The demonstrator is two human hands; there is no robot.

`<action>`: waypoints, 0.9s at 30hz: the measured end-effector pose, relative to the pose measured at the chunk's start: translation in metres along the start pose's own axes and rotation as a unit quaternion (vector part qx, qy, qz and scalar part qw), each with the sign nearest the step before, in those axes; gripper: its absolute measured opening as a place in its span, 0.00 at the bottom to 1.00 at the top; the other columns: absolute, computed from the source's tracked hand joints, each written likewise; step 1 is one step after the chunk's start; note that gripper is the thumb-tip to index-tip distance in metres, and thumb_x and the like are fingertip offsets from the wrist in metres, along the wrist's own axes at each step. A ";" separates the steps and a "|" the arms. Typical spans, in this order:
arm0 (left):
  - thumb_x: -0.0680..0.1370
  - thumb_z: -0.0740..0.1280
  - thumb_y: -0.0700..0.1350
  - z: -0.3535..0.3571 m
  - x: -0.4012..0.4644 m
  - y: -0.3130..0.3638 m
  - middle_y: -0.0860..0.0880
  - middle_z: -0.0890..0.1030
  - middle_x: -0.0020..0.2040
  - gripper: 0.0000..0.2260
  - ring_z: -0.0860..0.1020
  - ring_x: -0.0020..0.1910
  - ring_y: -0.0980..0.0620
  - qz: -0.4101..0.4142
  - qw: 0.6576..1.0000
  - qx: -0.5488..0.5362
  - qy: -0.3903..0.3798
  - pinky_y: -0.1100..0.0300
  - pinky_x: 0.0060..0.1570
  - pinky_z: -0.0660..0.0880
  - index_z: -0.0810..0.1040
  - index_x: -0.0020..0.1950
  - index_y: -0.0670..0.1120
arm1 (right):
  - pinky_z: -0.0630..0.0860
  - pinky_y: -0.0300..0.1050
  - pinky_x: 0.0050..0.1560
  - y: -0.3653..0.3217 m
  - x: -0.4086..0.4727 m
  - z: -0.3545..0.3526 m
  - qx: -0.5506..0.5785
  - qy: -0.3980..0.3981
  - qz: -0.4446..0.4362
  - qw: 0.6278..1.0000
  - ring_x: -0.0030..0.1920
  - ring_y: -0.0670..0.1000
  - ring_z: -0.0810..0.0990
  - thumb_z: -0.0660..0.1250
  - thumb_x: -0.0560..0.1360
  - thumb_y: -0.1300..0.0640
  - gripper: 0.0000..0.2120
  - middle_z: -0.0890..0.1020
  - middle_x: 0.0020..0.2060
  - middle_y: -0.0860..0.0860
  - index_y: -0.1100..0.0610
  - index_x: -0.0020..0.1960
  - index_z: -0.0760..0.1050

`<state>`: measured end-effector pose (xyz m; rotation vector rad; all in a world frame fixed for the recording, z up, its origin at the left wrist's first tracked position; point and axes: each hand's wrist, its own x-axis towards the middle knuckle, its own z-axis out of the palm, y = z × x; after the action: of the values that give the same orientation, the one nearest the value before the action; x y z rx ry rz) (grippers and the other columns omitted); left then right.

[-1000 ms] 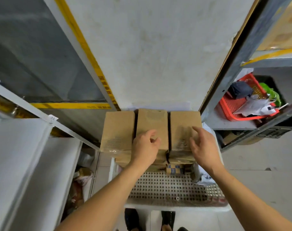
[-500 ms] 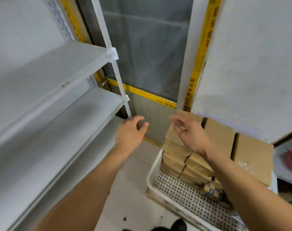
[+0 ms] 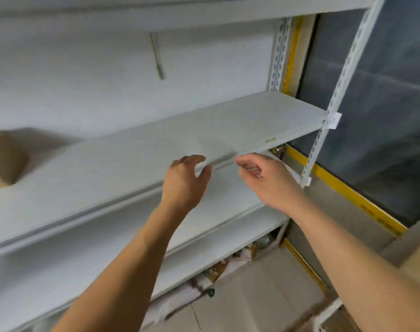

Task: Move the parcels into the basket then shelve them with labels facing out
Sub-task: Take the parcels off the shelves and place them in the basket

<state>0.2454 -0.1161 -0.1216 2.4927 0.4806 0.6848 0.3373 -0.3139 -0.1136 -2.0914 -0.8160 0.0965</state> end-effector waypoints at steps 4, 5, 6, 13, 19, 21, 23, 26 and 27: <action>0.82 0.71 0.52 -0.043 0.009 -0.051 0.46 0.85 0.62 0.16 0.82 0.61 0.42 -0.053 0.997 0.020 0.050 0.51 0.61 0.77 0.84 0.66 0.46 | 0.72 0.23 0.57 -0.036 0.051 0.045 0.015 -0.049 -0.043 0.998 0.58 0.41 0.82 0.70 0.82 0.56 0.15 0.85 0.60 0.45 0.54 0.68 0.81; 0.82 0.71 0.52 -0.052 0.010 -0.062 0.46 0.85 0.62 0.16 0.82 0.61 0.43 -0.068 0.995 0.025 0.062 0.51 0.61 0.77 0.84 0.66 0.46 | 0.71 0.23 0.57 -0.043 0.063 0.056 0.018 -0.060 -0.053 0.997 0.57 0.42 0.83 0.70 0.82 0.56 0.15 0.85 0.59 0.46 0.54 0.67 0.81; 0.82 0.71 0.52 -0.060 0.011 -0.071 0.46 0.85 0.62 0.16 0.82 0.61 0.43 -0.085 0.993 0.031 0.073 0.51 0.61 0.77 0.84 0.66 0.46 | 0.72 0.23 0.57 -0.050 0.075 0.068 0.020 -0.072 -0.065 0.995 0.57 0.42 0.83 0.71 0.81 0.56 0.15 0.86 0.59 0.46 0.54 0.67 0.82; 0.82 0.70 0.53 -0.111 0.008 -0.121 0.46 0.84 0.65 0.18 0.81 0.63 0.44 -0.186 0.968 0.077 0.152 0.49 0.63 0.77 0.82 0.69 0.47 | 0.77 0.40 0.65 -0.094 0.144 0.144 0.043 -0.166 -0.154 0.973 0.57 0.44 0.84 0.70 0.81 0.56 0.14 0.86 0.58 0.46 0.53 0.66 0.82; 0.83 0.70 0.54 -0.161 -0.009 -0.169 0.47 0.82 0.68 0.19 0.80 0.64 0.47 -0.290 0.928 0.098 0.214 0.51 0.65 0.76 0.80 0.72 0.48 | 0.76 0.39 0.64 -0.146 0.179 0.214 0.051 -0.251 -0.211 0.943 0.56 0.43 0.83 0.70 0.81 0.55 0.14 0.85 0.58 0.45 0.52 0.67 0.81; 0.83 0.69 0.54 -0.180 -0.015 -0.188 0.47 0.82 0.69 0.20 0.80 0.65 0.46 -0.315 0.915 0.101 0.231 0.50 0.65 0.77 0.79 0.72 0.48 | 0.76 0.39 0.65 -0.166 0.183 0.239 0.055 -0.277 -0.223 0.933 0.58 0.43 0.83 0.70 0.81 0.54 0.15 0.84 0.59 0.45 0.51 0.68 0.80; 0.83 0.69 0.55 -0.199 -0.021 -0.210 0.46 0.81 0.69 0.21 0.80 0.64 0.46 -0.334 0.904 0.107 0.243 0.49 0.64 0.78 0.78 0.73 0.48 | 0.75 0.39 0.65 -0.187 0.187 0.264 0.055 -0.296 -0.236 0.924 0.60 0.44 0.82 0.70 0.81 0.53 0.16 0.84 0.61 0.47 0.51 0.69 0.79; 0.83 0.68 0.55 -0.230 -0.025 -0.249 0.46 0.80 0.70 0.22 0.80 0.65 0.46 -0.357 0.891 0.109 0.257 0.48 0.64 0.78 0.76 0.75 0.48 | 0.75 0.42 0.67 -0.219 0.192 0.302 0.062 -0.316 -0.236 0.917 0.63 0.45 0.80 0.70 0.82 0.50 0.18 0.82 0.64 0.47 0.51 0.71 0.78; 0.83 0.68 0.55 -0.241 -0.025 -0.264 0.46 0.80 0.71 0.22 0.80 0.65 0.45 -0.363 0.888 0.106 0.263 0.48 0.65 0.78 0.75 0.76 0.47 | 0.75 0.43 0.68 -0.230 0.193 0.314 0.065 -0.321 -0.231 0.916 0.64 0.45 0.80 0.70 0.81 0.49 0.19 0.81 0.64 0.46 0.50 0.71 0.77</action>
<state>0.0405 0.1768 -0.0981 2.0171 1.6542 1.0051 0.2600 0.1134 -0.0939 -1.6876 -1.6284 0.5839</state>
